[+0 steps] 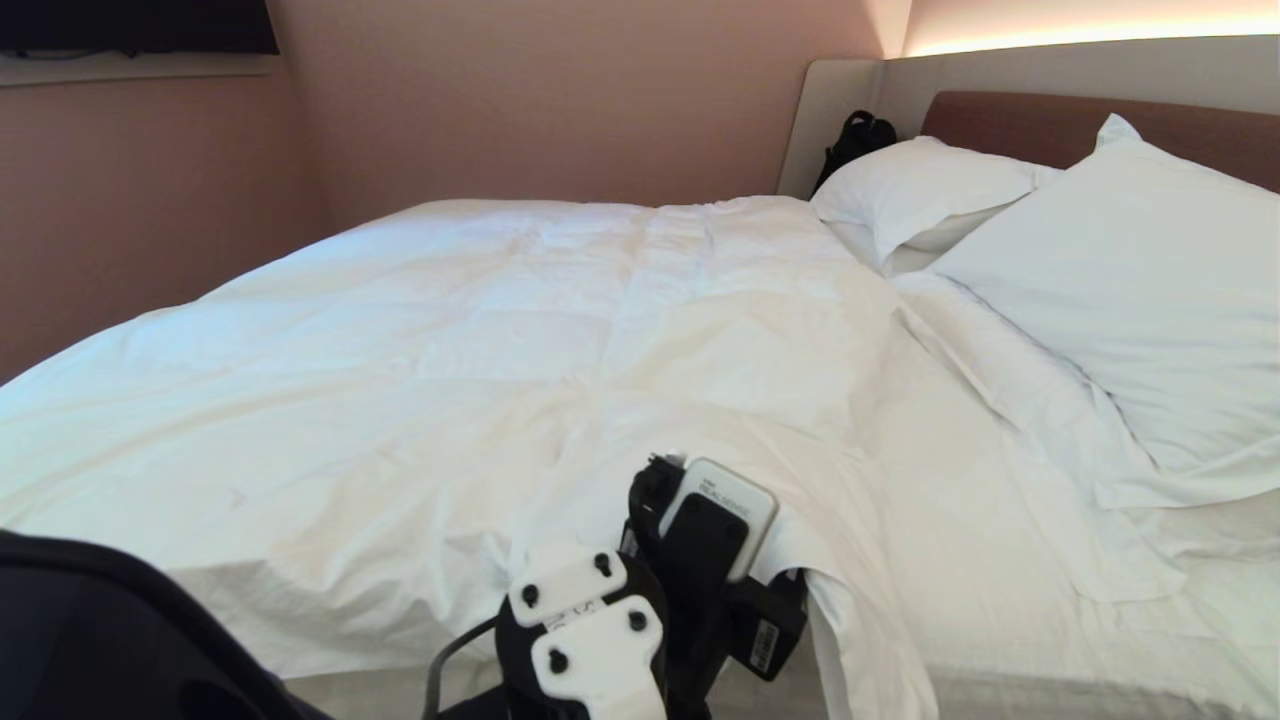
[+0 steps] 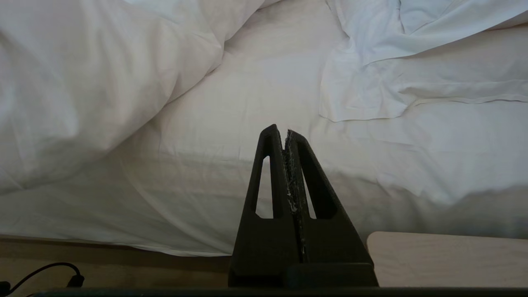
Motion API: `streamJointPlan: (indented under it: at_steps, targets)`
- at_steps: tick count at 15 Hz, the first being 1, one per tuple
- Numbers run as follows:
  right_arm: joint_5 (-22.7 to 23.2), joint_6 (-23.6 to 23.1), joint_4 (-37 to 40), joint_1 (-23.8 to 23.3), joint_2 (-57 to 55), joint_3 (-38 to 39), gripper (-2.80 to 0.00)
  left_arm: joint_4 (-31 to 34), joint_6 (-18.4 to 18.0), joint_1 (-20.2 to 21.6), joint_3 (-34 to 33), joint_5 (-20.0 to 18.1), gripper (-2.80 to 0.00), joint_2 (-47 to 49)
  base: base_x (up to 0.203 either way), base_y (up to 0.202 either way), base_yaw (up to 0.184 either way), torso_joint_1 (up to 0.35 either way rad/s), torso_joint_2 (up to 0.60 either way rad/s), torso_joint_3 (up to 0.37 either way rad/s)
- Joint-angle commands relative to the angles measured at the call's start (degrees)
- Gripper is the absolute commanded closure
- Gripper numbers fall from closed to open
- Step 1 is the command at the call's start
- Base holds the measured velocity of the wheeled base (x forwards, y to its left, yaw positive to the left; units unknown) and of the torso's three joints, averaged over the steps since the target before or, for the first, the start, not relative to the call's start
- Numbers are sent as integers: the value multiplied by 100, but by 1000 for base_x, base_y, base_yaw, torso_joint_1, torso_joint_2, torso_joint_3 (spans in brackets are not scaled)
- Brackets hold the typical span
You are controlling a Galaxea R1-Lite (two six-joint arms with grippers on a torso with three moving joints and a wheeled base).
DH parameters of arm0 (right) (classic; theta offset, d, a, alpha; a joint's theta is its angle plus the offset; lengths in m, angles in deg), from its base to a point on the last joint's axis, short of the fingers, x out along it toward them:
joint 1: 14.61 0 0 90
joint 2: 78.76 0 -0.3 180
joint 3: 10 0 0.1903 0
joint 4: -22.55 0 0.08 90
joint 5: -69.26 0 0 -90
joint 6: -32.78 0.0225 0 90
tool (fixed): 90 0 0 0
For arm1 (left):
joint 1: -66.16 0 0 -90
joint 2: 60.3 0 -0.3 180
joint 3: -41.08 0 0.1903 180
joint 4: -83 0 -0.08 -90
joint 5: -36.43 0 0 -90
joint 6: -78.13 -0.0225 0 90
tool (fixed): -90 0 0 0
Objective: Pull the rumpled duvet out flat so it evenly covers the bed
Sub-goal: Flatten the corners of the folded blanket
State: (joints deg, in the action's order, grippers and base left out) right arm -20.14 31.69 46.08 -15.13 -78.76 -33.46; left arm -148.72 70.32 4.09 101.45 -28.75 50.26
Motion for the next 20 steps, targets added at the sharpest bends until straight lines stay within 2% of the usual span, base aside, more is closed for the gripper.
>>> streamJointPlan:
  at_steps: [1,3,7,9,11,14,17,20]
  targets:
    - [2,-5,-3,0,-3,1,0,202,-9,40,-29,5,-280,-543,0,0,0,0,0,0]
    - [2,-5,-5,8,-9,1,0,643,40,-14,-85,-9,-280,-912,0,0,0,0,0,0]
    - [2,-5,-2,6,-9,1,0,2047,428,-38,-510,-21,-280,-1383,0,0,0,0,0,0]
    - [2,-5,2,8,-9,1,0,2548,463,-28,-717,-95,-280,-1486,0,0,0,0,0,0]
    - [2,-5,2,4,-4,1,0,3295,459,-9,-980,-514,-280,-1673,0,0,0,0,0,0]
    - [2,-5,2,0,-9,1,0,4759,468,161,-935,-974,-280,-2116,0,0,0,0,0,0]
    - [2,-5,2,0,-9,1,0,5495,473,397,-792,-1383,-280,-2407,0,0,0,0,0,0]
    - [2,-5,2,0,-9,6,0,5913,484,642,-730,-1450,-280,-2597,0,0,0,0,0,0]
